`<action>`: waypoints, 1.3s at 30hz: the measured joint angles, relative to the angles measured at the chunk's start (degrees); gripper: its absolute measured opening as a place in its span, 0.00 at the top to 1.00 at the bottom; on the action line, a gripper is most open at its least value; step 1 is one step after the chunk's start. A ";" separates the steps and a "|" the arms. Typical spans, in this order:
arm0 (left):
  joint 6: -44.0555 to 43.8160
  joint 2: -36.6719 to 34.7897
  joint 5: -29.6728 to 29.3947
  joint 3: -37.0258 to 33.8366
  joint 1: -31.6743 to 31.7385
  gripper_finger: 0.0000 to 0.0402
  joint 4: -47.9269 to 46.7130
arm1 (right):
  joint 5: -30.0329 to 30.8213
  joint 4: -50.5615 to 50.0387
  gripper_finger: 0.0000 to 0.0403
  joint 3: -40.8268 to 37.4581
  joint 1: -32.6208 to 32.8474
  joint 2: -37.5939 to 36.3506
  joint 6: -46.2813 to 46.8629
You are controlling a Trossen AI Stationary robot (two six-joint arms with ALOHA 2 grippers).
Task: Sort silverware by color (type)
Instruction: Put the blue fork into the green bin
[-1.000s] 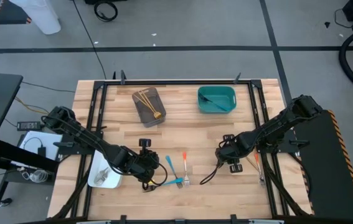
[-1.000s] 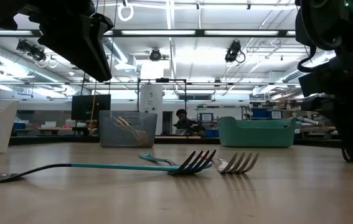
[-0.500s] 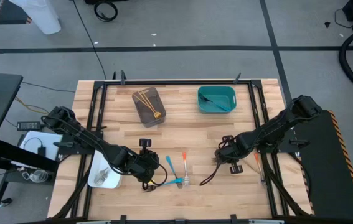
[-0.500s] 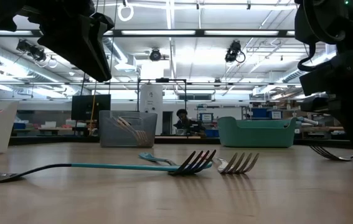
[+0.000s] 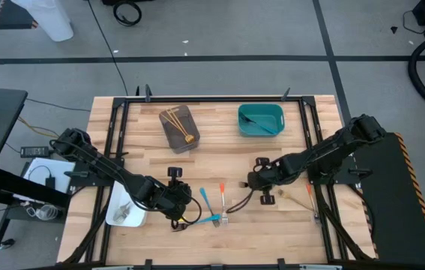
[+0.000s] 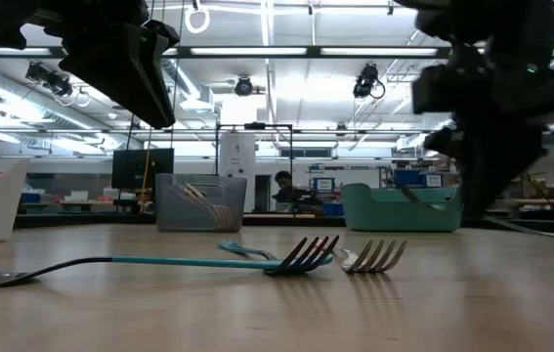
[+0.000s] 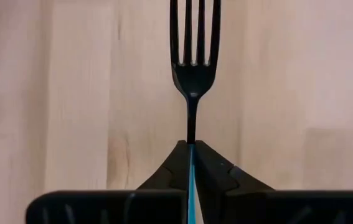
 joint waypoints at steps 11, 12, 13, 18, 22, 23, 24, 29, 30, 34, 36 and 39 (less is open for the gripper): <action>-0.02 0.00 0.00 0.00 0.00 0.81 0.00 | 4.39 0.42 0.95 4.34 -6.25 -0.07 -2.76; -0.02 0.00 0.00 0.00 0.00 0.81 0.02 | 5.38 0.71 0.95 4.54 -7.10 -0.07 -2.72; -0.02 0.00 0.00 0.00 -0.01 0.81 0.03 | 6.48 0.73 0.95 4.66 -7.93 -0.07 -2.61; 1.35 0.00 -1.42 0.00 0.18 0.81 -0.02 | 11.57 0.60 0.95 4.66 -12.82 -0.07 -5.17; 6.26 0.00 -4.38 0.00 1.52 0.81 0.15 | 12.91 0.54 0.95 4.67 -17.92 -0.09 -8.85; 7.74 0.00 -4.79 0.00 2.08 0.81 0.22 | 12.74 0.13 0.95 4.85 -19.17 -0.11 -9.43; 9.32 0.00 -4.93 0.00 2.66 0.81 0.23 | 12.66 -0.63 0.95 5.30 -20.29 -0.13 -10.06; 15.20 0.00 -5.03 0.00 5.98 0.81 0.88 | 13.23 -7.33 0.95 9.89 -24.25 -0.20 -12.05; 15.69 0.00 -5.05 0.00 6.76 0.81 1.14 | 13.25 -8.62 0.95 11.03 -24.84 -0.20 -12.30; 18.27 0.00 -5.05 0.00 9.49 0.81 1.74 | 14.31 -11.58 0.95 14.78 -27.03 -0.22 -13.71; 19.62 0.00 -5.05 0.00 10.77 0.81 1.73 | 14.50 -11.93 0.95 15.78 -28.27 -0.26 -15.62; 21.30 0.00 -5.03 0.00 12.45 0.81 1.65 | 14.50 -11.81 0.95 15.94 -30.80 -0.28 -18.41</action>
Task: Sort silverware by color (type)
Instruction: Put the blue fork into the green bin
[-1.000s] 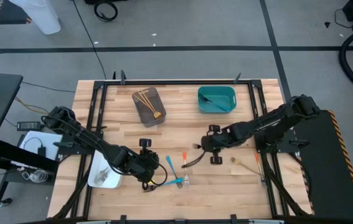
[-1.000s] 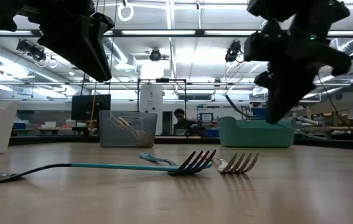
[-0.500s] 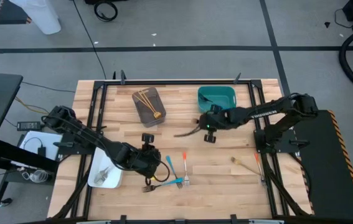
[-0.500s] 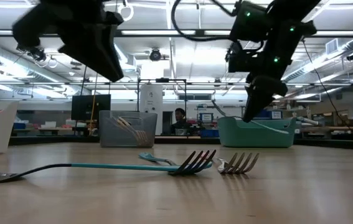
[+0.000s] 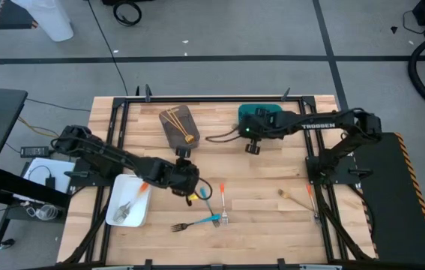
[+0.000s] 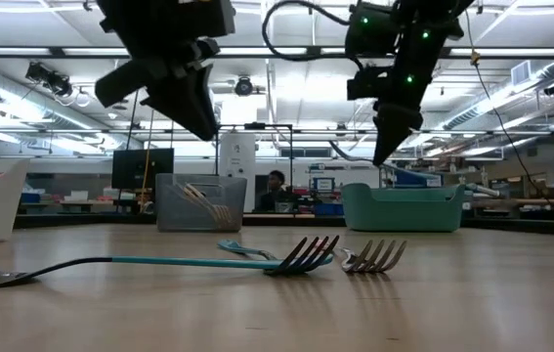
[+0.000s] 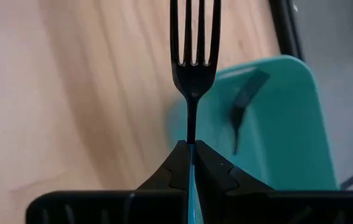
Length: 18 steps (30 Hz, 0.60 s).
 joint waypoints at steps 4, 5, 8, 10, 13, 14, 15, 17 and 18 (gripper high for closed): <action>0.40 0.00 0.00 0.00 2.23 0.81 -0.63 | 0.07 0.45 0.95 0.00 -4.00 0.00 -2.21; 0.40 0.00 0.00 0.00 2.79 0.81 -0.83 | 0.09 0.70 0.95 0.00 -4.84 -0.01 -2.64; 0.40 0.00 0.00 0.00 4.42 0.81 -0.91 | -2.15 1.54 0.95 0.00 -7.49 -0.02 -4.51; 0.38 0.00 0.00 0.00 5.35 0.81 -0.91 | -3.29 2.34 0.95 -0.02 -9.20 -0.02 -5.67; 0.37 0.00 0.02 0.00 6.55 0.81 -0.91 | -3.38 2.57 0.95 -0.03 -11.34 -0.03 -7.90; 0.36 0.00 0.02 0.00 6.92 0.81 -0.90 | -3.73 2.66 0.95 -0.10 -12.03 -0.04 -8.55; 0.29 0.00 0.02 0.00 7.25 0.81 -0.91 | -4.65 3.23 0.95 -0.38 -12.72 -0.07 -9.24; -0.16 0.00 0.18 0.00 7.75 0.81 -0.89 | -7.29 4.90 0.95 -1.52 -14.22 -0.09 -10.07; -0.25 0.00 0.41 0.00 7.94 0.81 -0.88 | -8.57 5.92 0.95 -2.34 -15.06 -0.09 -10.31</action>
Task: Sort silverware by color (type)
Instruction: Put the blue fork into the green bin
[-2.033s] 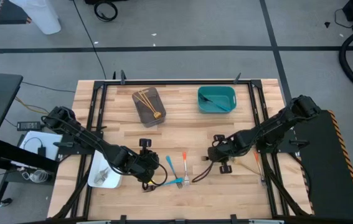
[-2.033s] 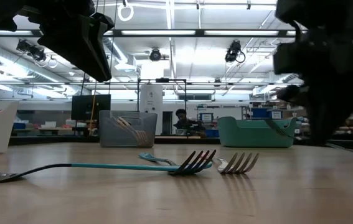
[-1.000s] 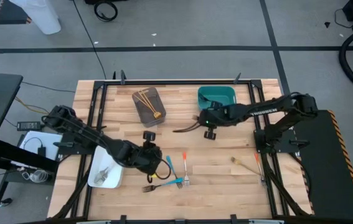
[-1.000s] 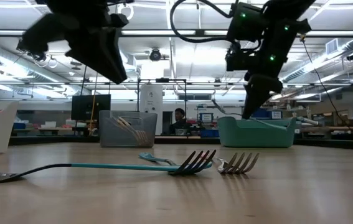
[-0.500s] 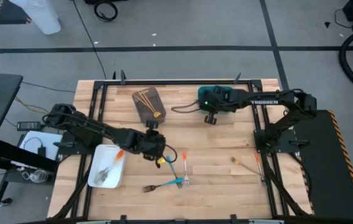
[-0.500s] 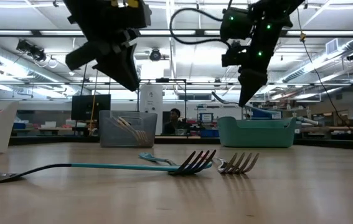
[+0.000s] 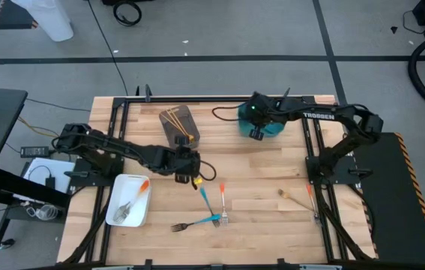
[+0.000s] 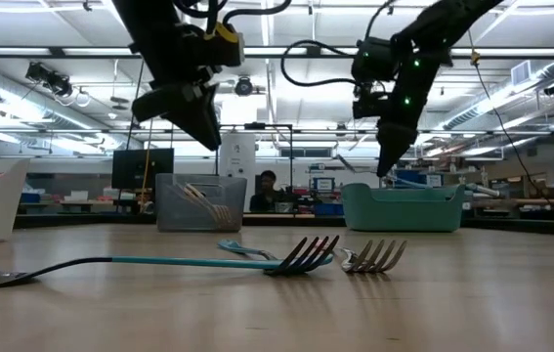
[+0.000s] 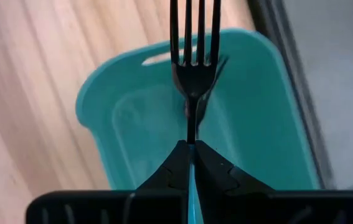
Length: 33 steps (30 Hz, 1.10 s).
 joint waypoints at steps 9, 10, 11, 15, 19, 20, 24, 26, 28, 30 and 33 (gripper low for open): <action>0.02 0.00 0.16 0.00 0.58 0.81 0.03 | -3.49 6.24 0.95 -5.76 -5.28 0.00 -1.27; 0.04 0.00 0.16 0.00 0.58 0.81 0.04 | -3.96 6.45 0.95 -6.19 -5.69 0.00 -1.15; 0.02 0.00 0.16 0.00 0.58 0.81 0.02 | -4.16 6.67 0.95 -6.54 -6.06 0.00 -0.90; 0.02 0.00 0.16 0.00 0.58 0.81 0.04 | -4.91 7.30 0.95 -7.89 -7.51 0.00 0.13; 0.00 0.00 0.16 0.00 0.58 0.81 0.32 | -5.25 9.57 0.95 -9.46 -8.85 0.00 1.21; 0.00 0.00 0.16 0.00 0.58 0.81 0.44 | -5.25 10.53 0.95 -10.09 -9.10 0.00 1.74; -0.01 0.00 0.17 0.00 0.54 0.81 1.15 | -5.23 13.45 0.95 -11.94 -9.70 0.00 2.35; -0.02 0.00 0.18 0.00 0.54 0.81 1.23 | -5.23 13.99 0.92 -12.23 -9.79 0.00 2.49; -0.02 0.00 0.16 0.00 0.54 0.81 1.38 | -5.23 14.18 0.89 -12.24 -9.81 0.00 2.55; -0.02 0.00 0.18 0.00 0.54 0.81 1.38 | -5.22 14.18 0.84 -12.24 -9.81 0.00 2.50; -0.04 0.00 0.18 0.00 0.54 0.81 1.38 | -5.20 14.17 0.79 -12.24 -9.81 0.00 2.53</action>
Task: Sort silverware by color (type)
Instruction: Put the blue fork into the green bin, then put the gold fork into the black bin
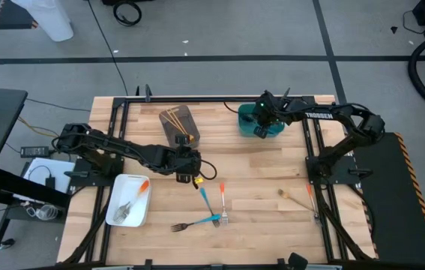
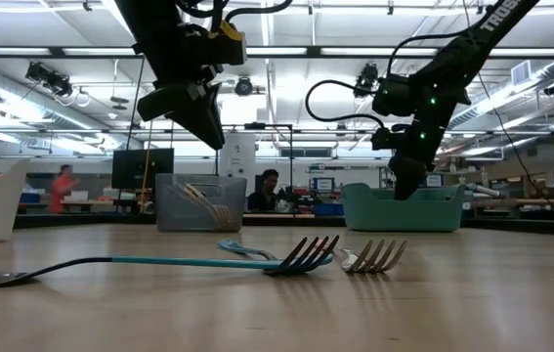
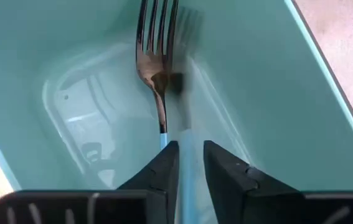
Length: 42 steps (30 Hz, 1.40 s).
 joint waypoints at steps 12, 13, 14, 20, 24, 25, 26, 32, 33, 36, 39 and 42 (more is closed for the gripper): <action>-1.14 0.00 2.85 0.00 -0.02 0.81 -0.02 | 0.20 -4.87 0.74 4.00 1.43 0.00 0.83; -1.30 0.00 2.97 0.00 -0.02 0.81 -0.02 | 0.20 -4.87 0.74 4.02 1.72 0.00 0.94; -1.49 0.00 2.99 0.00 -0.01 0.81 -0.02 | 0.20 -5.03 0.74 4.02 1.93 0.00 1.03; -2.49 0.00 3.02 0.00 -0.02 0.81 1.66 | 0.20 -6.64 0.74 4.02 2.87 -0.19 2.40; -3.28 0.00 5.04 0.00 0.00 0.81 1.81 | 0.22 -8.31 0.74 4.02 3.81 -1.15 3.90; -3.40 0.00 6.22 0.00 0.00 0.81 1.81 | 0.22 -8.57 0.75 4.02 4.05 -1.47 4.33; -3.43 0.00 7.32 0.00 0.00 0.81 1.81 | 0.24 -8.88 0.75 4.02 4.34 -1.93 4.90; -4.86 0.00 9.40 0.00 -0.05 0.81 1.88 | 0.25 -10.50 0.75 4.02 6.27 -6.12 7.96; -4.98 0.00 9.40 0.00 -0.13 0.81 1.88 | 0.25 -10.78 0.75 4.02 6.74 -6.84 8.54; -5.40 0.00 9.38 0.00 -0.51 0.81 1.94 | 0.24 -12.35 0.75 4.02 8.73 -8.81 10.53; -5.67 0.00 9.40 0.00 -0.81 0.81 2.00 | 0.03 -13.61 0.75 4.02 11.37 -10.57 12.75; -6.03 0.00 9.41 0.00 -0.76 0.81 2.03 | -1.07 -13.68 0.75 4.02 14.45 -12.17 15.11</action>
